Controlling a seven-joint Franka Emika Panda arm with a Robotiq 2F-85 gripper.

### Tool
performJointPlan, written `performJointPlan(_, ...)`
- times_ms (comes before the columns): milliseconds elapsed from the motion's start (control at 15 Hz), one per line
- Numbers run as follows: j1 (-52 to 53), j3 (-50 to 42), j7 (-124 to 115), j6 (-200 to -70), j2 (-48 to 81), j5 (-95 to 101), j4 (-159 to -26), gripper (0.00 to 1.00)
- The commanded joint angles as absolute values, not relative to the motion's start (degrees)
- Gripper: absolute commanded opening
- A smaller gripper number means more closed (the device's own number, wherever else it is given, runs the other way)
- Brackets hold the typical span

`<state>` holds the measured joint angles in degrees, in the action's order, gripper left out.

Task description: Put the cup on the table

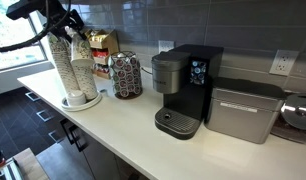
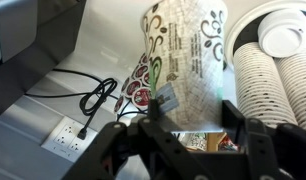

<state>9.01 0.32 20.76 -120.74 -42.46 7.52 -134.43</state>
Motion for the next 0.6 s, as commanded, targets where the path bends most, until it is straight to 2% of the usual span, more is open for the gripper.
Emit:
performJointPlan(0,8.1,1.7,20.9,-117.1,-39.9,10.5,-134.6,0.38)
performJointPlan(533,7.7,4.2,21.3,-111.8,-28.3,18.6,-139.1,0.38)
